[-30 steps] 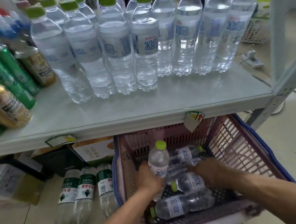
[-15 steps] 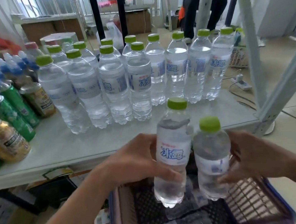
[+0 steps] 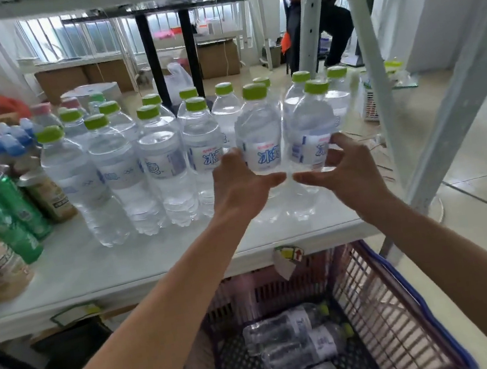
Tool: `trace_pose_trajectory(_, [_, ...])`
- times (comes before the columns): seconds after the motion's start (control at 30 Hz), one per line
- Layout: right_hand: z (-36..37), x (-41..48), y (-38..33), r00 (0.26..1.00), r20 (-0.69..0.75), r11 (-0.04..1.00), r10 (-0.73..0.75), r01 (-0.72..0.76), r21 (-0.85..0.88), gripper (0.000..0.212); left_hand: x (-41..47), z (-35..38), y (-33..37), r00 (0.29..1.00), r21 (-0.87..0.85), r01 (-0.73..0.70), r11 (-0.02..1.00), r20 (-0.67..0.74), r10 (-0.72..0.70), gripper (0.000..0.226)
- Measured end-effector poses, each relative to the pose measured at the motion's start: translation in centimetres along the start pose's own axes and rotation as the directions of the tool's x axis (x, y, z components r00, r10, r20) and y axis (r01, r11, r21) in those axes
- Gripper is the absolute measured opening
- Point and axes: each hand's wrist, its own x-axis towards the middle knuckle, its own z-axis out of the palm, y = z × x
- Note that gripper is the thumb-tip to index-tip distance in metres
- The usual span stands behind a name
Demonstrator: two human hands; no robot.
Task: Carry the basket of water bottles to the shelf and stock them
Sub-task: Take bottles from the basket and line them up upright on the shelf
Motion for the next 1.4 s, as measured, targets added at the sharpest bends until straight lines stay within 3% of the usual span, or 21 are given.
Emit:
trace_pose_trajectory(0.3, [2.0,0.7,0.6,0.999,-0.001,0.992,-0.054,0.054,-0.111,0.082,1.6,1.8,-1.6,0.993,0.048,0.082,0.996,-0.09,-0.077,0.068])
trace_pose_trajectory(0.5, [1.2,0.5,0.8,0.997,0.042,0.987,-0.06,0.066,-0.144,0.084,0.5,0.8,-1.4,1.0,0.491,0.011,0.871,0.006,-0.016,0.076])
trace_pose_trajectory(0.6, [0.8,0.7,0.8,0.994,0.078,0.983,-0.075,0.087,-0.163,0.084,0.1,0.1,-1.6,0.999,0.587,0.003,0.81,0.028,-0.024,0.068])
trace_pose_trajectory(0.77, [-0.3,2.0,1.5,0.968,0.251,0.989,-0.006,0.043,-0.14,0.084,-1.5,0.2,-4.6,0.976,0.618,0.035,0.786,0.147,-0.159,0.055])
trace_pose_trajectory(0.87, [-1.4,2.2,2.3,0.906,0.404,0.99,0.125,-0.09,-0.105,0.064,-2.6,0.6,-6.0,0.954,0.548,-0.008,0.836,0.256,-0.159,0.037])
trace_pose_trajectory(0.93, [-1.3,1.7,3.5,0.851,0.475,0.959,0.222,-0.103,-0.264,0.048,-2.9,1.0,-6.6,0.96,0.491,-0.065,0.869,0.268,-0.08,0.023])
trace_pose_trajectory(1.0, [-0.7,1.1,4.6,0.87,0.436,0.928,0.23,-0.061,-0.369,0.043,-2.8,1.5,-7.2,0.97,0.449,-0.102,0.888,0.242,-0.011,0.016])
trace_pose_trajectory(1.13, [0.8,0.7,5.5,0.909,0.366,0.936,0.2,-0.068,-0.345,0.048,-2.6,2.2,-8.1,0.977,0.444,-0.133,0.886,0.211,0.041,0.022])
trace_pose_trajectory(1.4, [3.1,0.7,6.4,0.958,0.266,0.855,0.104,0.05,-0.516,0.056,-2.6,3.3,-8.8,0.979,0.513,-0.11,0.851,0.205,0.004,0.046])
